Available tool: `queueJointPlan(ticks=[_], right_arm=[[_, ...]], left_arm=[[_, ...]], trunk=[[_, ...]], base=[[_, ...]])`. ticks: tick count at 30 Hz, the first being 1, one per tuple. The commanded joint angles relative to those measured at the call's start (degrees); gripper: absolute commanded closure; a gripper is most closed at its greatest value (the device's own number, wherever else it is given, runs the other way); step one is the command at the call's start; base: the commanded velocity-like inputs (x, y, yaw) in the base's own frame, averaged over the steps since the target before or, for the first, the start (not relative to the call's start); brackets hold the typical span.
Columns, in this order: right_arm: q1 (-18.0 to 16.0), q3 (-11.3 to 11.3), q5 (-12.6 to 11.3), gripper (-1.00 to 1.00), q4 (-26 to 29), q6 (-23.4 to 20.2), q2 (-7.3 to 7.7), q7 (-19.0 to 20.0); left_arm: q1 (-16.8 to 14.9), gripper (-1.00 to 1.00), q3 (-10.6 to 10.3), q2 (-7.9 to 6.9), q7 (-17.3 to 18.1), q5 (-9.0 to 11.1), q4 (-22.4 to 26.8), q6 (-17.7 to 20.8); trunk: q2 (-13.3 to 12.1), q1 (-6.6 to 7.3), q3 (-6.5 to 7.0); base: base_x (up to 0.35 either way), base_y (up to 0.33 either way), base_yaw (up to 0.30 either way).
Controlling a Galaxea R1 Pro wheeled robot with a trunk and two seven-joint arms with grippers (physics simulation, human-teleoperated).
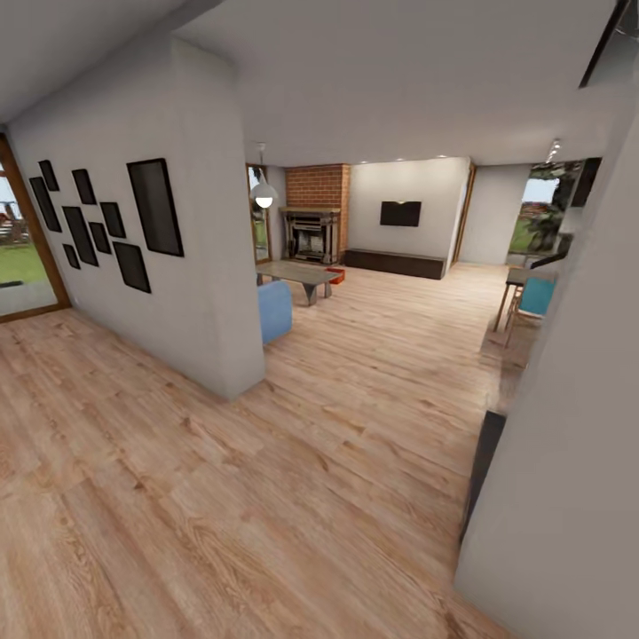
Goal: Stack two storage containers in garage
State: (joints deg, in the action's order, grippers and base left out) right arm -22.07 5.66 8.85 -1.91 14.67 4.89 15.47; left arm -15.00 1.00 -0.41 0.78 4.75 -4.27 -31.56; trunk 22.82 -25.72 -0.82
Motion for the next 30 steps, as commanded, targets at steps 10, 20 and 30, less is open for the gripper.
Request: queueJointPlan(ticks=[10,20,30], right_arm=[[-0.11,0.50,0.56,-1.00,-0.20,0.36,0.03,0.08],[-0.12,0.50,0.56,-1.00,-0.20,0.36,0.03,0.08],[-0.09,0.50,0.56,-1.00,-0.20,0.36,0.03,0.08]], left_arm=[[-0.11,-1.00,0.05,-0.01,0.10,0.26,-0.24,-0.34],[-0.11,-1.00,0.05,-0.03,0.06,0.26,-0.23,-0.34],[-0.09,-1.00,0.05,-0.03,0.06,0.26,-0.24,-0.34]], trunk=[[0.09,-0.07,-0.09],[0.09,-0.07,-0.09],[0.09,-0.07,-0.09]], base=[[0.320,0.133,0.000],[0.321,0.043,0.000],[0.322,0.000,0.000]])
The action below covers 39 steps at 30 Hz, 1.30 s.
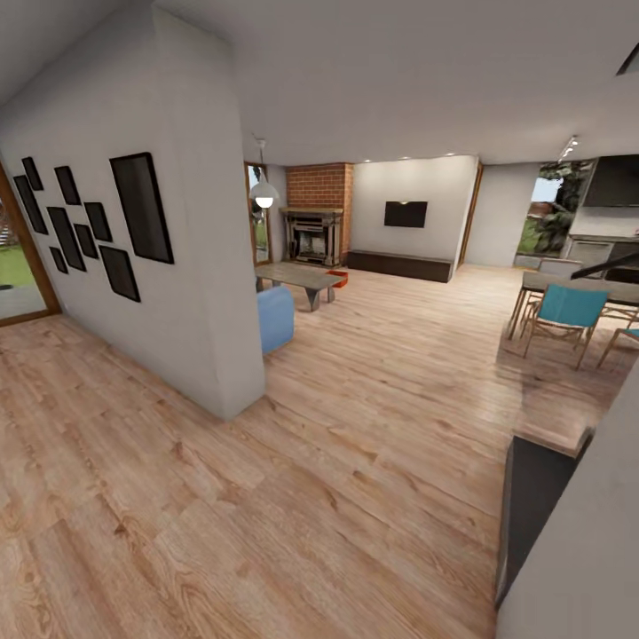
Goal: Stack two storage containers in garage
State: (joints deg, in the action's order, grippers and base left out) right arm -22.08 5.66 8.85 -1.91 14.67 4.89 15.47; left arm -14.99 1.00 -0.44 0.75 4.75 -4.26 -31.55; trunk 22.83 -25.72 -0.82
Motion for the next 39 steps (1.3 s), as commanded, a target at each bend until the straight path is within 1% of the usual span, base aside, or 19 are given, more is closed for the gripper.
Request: queueJointPlan(ticks=[1,5,16,24,29,39], right_arm=[[-0.10,0.50,0.56,-1.00,-0.20,0.36,0.03,0.09],[-0.08,0.50,0.56,-1.00,-0.20,0.33,0.03,0.09],[-0.09,0.50,0.56,-1.00,-0.20,0.35,0.03,0.09],[-0.09,0.50,0.56,-1.00,-0.20,0.33,0.03,0.09],[-0.09,0.50,0.56,-1.00,-0.20,0.35,0.03,0.09],[-0.08,0.50,0.56,-1.00,-0.20,0.34,0.03,0.09]], left_arm=[[-0.11,-1.00,0.06,0.00,0.09,0.26,-0.23,-0.36],[-0.11,-1.00,0.06,0.00,0.12,0.26,-0.22,-0.36],[-0.11,-1.00,0.06,0.00,0.12,0.26,-0.25,-0.36],[-0.12,-1.00,0.06,0.00,0.13,0.26,-0.26,-0.36],[-0.12,-1.00,0.06,0.00,0.13,0.26,-0.24,-0.36],[-0.12,-1.00,0.06,-0.05,0.10,0.26,-0.24,-0.35]], trunk=[[0.09,-0.06,-0.09],[0.09,-0.06,-0.09],[0.09,-0.06,-0.09],[0.09,-0.06,-0.09],[0.09,-0.06,-0.09],[0.09,-0.06,-0.09]], base=[[0.322,0.000,0.000],[0.322,0.000,-0.096],[0.322,0.000,-0.255],[0.322,0.015,-0.192],[0.322,0.062,-0.101],[0.322,0.005,-0.008]])
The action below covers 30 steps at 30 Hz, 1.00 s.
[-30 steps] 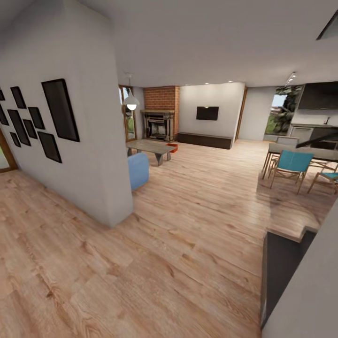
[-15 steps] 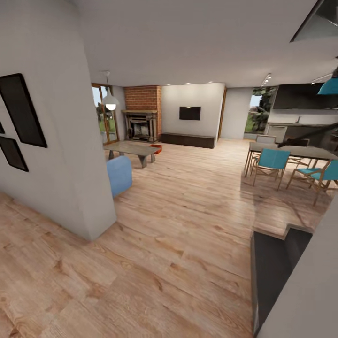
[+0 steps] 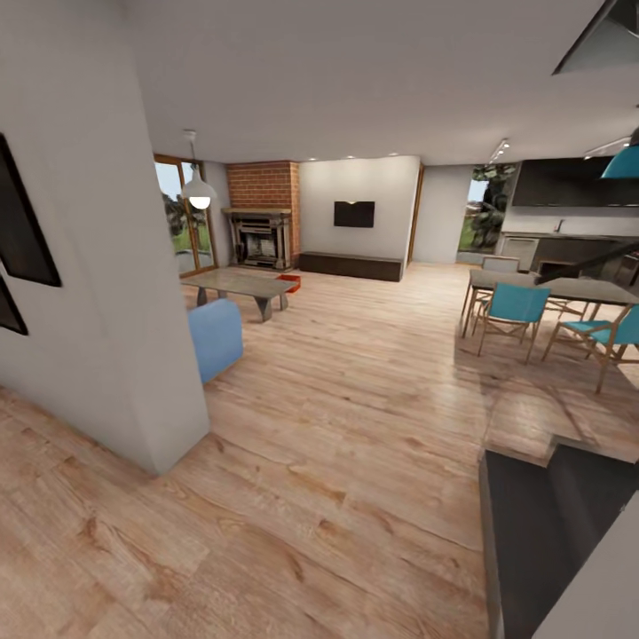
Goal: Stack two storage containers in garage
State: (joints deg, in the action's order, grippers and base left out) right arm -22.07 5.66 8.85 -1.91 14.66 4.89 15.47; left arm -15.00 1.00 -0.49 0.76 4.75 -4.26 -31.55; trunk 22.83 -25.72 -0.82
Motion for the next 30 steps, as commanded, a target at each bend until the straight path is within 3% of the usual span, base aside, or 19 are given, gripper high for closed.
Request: queueJointPlan(ticks=[1,30], right_arm=[[-0.10,0.50,0.56,-1.00,-0.20,0.36,0.03,0.09],[-0.09,0.50,0.57,-1.00,-0.20,0.35,0.04,0.09]], left_arm=[[-0.09,-1.00,0.06,0.02,0.08,0.26,-0.23,-0.36],[-0.07,-1.00,0.06,0.05,0.10,0.26,-0.22,-0.36]], trunk=[[0.09,-0.06,-0.09],[0.09,-0.06,-0.09]], base=[[0.322,0.000,0.000],[0.322,0.000,0.000]])
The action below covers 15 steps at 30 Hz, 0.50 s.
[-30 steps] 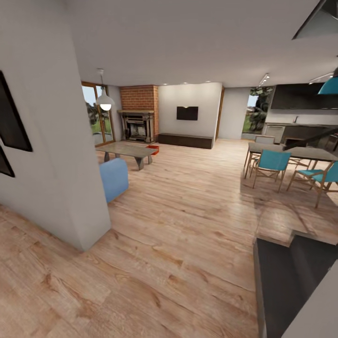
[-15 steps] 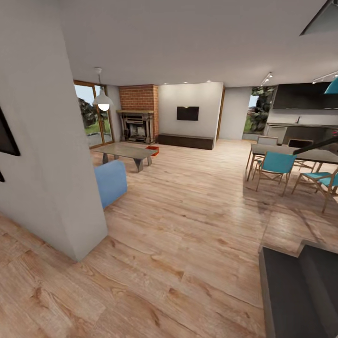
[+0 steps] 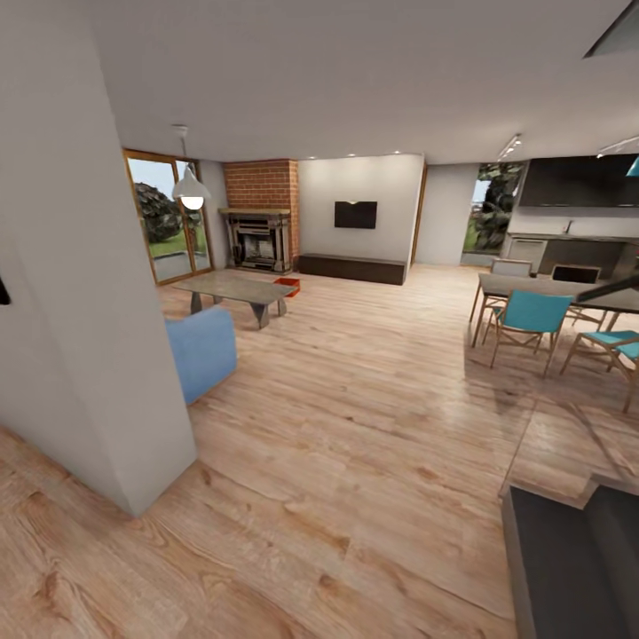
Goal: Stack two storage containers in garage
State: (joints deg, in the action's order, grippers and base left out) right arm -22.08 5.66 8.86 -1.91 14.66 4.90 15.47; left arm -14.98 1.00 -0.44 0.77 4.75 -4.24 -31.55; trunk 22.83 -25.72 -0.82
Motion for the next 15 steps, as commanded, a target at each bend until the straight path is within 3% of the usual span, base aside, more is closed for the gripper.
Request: queueJointPlan(ticks=[1,15], right_arm=[[-0.10,0.50,0.55,-1.00,-0.20,0.36,0.03,0.09],[-0.09,0.50,0.55,-1.00,-0.20,0.37,0.05,0.09]], left_arm=[[-0.10,-1.00,0.06,0.00,0.06,0.26,-0.24,-0.35],[-0.11,-1.00,0.06,0.00,0.02,0.26,-0.27,-0.35]], trunk=[[0.09,-0.06,-0.09],[0.09,-0.06,-0.09]], base=[[0.322,0.000,0.000],[0.322,0.000,0.000]])
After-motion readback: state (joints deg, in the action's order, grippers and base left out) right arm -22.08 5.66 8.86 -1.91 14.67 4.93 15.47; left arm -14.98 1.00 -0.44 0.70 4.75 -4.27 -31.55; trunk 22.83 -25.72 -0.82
